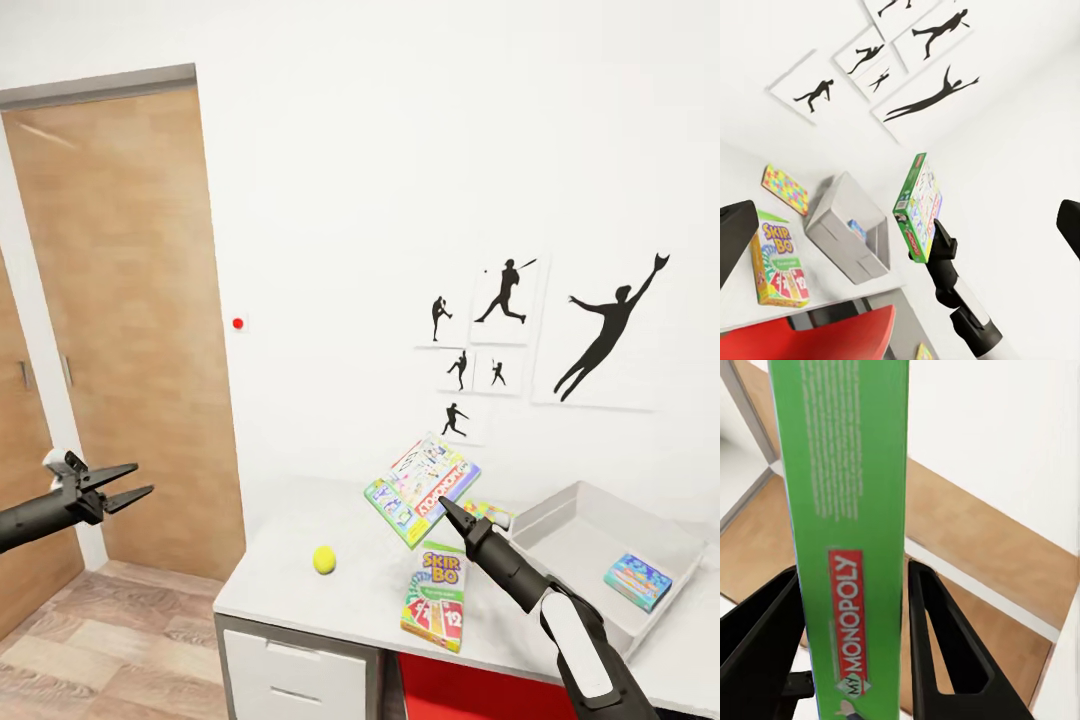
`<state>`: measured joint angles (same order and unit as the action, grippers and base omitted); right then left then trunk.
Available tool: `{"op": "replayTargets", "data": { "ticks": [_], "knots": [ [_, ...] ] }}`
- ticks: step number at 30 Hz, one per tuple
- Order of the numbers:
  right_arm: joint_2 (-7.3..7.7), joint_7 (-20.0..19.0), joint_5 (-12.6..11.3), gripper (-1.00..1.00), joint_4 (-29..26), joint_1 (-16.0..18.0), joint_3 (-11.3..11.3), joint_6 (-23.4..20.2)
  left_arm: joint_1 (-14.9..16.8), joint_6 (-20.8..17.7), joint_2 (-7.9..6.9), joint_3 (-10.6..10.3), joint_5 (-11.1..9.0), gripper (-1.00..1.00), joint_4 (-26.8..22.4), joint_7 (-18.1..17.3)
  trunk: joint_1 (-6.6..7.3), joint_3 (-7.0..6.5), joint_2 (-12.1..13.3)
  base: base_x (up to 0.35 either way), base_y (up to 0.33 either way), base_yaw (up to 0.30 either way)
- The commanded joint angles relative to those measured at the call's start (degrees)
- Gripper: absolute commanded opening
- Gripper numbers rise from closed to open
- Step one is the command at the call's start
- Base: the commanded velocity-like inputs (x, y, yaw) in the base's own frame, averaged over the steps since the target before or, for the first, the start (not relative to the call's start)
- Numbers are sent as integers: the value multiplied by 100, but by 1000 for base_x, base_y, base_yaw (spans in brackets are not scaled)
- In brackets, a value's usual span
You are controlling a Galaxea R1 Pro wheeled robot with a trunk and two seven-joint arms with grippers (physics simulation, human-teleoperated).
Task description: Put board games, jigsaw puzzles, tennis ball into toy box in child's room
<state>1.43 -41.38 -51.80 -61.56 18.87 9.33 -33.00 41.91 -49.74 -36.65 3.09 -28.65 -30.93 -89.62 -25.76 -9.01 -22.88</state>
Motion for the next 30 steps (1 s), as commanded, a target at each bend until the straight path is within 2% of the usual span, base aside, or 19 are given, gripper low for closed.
{"op": "replayTargets", "data": {
  "ticks": [1, 18, 30],
  "knots": [
    [-1, -4, -32, -100, 4, 3, 6, -40, 0, -60, -1, -2, 0, 100, -1, -20, -2, -4, -4, 4, -3, -186],
    [7, -2, -36, -100, 4, 3, 8, -28, -1, -57, 0, -1, 0, 100, -1, -20, -2, -120, -4, -10, 4, -183],
    [14, -11, -74, -100, 3, 3, 16, -50, 1, -57, 0, -2, 0, 100, -1, -20, -2, -103, -4, 0, 0, -24]
  ]
}}
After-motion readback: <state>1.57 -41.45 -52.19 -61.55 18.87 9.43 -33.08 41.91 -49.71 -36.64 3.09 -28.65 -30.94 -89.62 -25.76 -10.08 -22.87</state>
